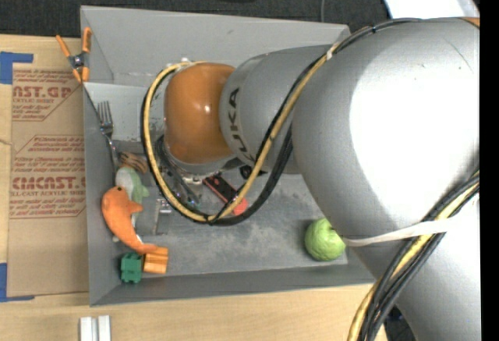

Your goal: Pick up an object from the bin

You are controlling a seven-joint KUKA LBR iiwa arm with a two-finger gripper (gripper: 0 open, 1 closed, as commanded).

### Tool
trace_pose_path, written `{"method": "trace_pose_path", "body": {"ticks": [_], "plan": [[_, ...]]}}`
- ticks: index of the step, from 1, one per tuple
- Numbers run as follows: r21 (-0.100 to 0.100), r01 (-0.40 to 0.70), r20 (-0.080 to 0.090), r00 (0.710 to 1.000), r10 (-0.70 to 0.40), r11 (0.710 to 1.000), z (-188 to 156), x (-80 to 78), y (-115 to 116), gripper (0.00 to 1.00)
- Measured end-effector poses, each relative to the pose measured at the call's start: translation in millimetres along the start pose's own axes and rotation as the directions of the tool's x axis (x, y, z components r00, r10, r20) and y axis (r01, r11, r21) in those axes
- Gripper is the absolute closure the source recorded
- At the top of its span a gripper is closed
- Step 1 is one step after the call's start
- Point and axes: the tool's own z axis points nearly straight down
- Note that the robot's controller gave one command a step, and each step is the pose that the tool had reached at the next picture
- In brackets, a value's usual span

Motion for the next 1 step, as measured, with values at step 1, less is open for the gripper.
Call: {"method": "trace_pose_path", "body": {"ticks": [1], "plan": [[0.002, 0.060, 0.000, 0.998, -0.060, 0.998, 13.9, -13.7, 5.2, 0.00]]}}
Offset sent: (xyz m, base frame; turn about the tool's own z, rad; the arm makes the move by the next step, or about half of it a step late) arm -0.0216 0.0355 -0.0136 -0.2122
